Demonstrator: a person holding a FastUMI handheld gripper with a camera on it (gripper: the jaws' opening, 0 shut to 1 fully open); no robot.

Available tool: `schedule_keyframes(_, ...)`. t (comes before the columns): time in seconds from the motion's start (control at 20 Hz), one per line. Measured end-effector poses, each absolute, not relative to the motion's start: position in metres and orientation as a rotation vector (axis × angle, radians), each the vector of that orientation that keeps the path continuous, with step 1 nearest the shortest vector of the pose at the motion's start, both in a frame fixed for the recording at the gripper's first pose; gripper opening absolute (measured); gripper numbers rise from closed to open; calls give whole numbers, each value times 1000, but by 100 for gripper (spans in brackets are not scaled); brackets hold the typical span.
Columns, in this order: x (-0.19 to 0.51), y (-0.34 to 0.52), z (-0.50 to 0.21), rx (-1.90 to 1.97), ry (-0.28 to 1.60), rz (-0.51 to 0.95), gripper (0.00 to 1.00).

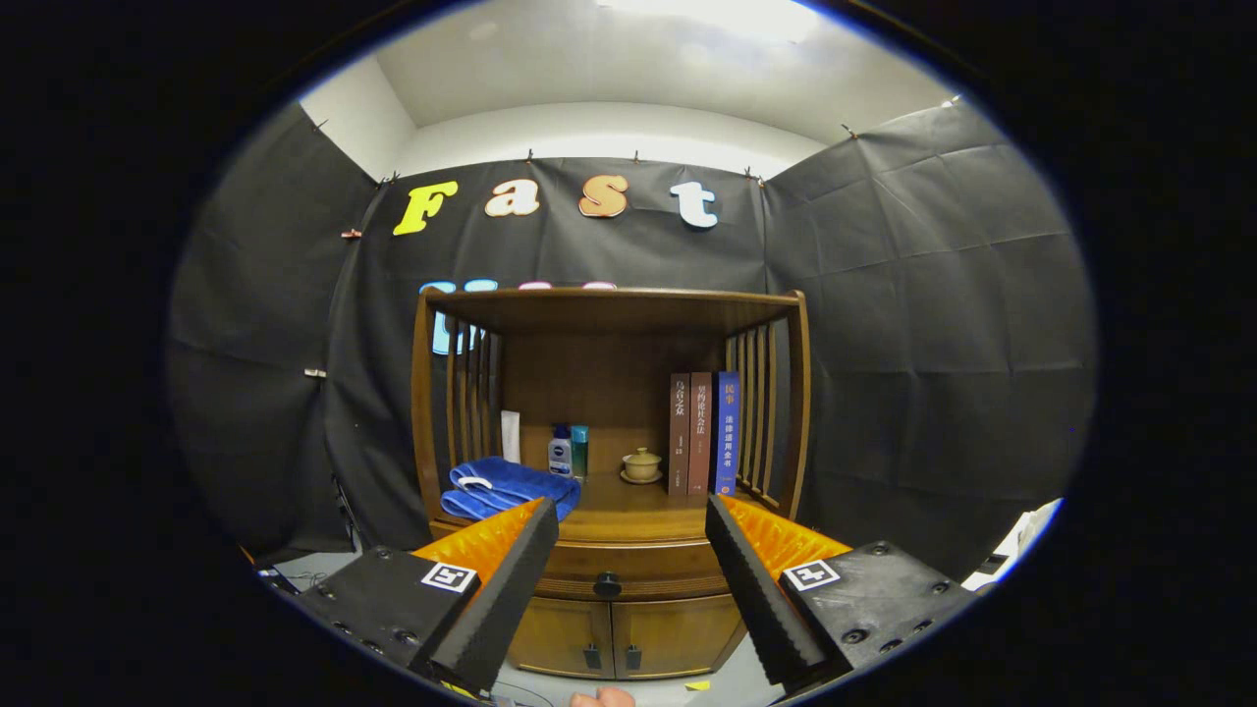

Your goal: Pull open the drawer, take out the items inside it, and place them on the countertop above the cabinet.

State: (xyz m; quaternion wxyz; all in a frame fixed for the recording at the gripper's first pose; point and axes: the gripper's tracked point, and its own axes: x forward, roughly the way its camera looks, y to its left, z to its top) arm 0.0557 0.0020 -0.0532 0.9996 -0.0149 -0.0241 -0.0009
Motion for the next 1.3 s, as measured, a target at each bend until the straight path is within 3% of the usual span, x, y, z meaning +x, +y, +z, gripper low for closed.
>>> schedule_keyframes(0.5,161,15,-209,-6,7,-1,98)
schedule_keyframes(0.9,212,33,-293,4,110,25,97)
schedule_keyframes(1.1,218,31,-302,-10,134,33,68)
schedule_keyframes(1.3,223,32,-301,11,139,25,58)
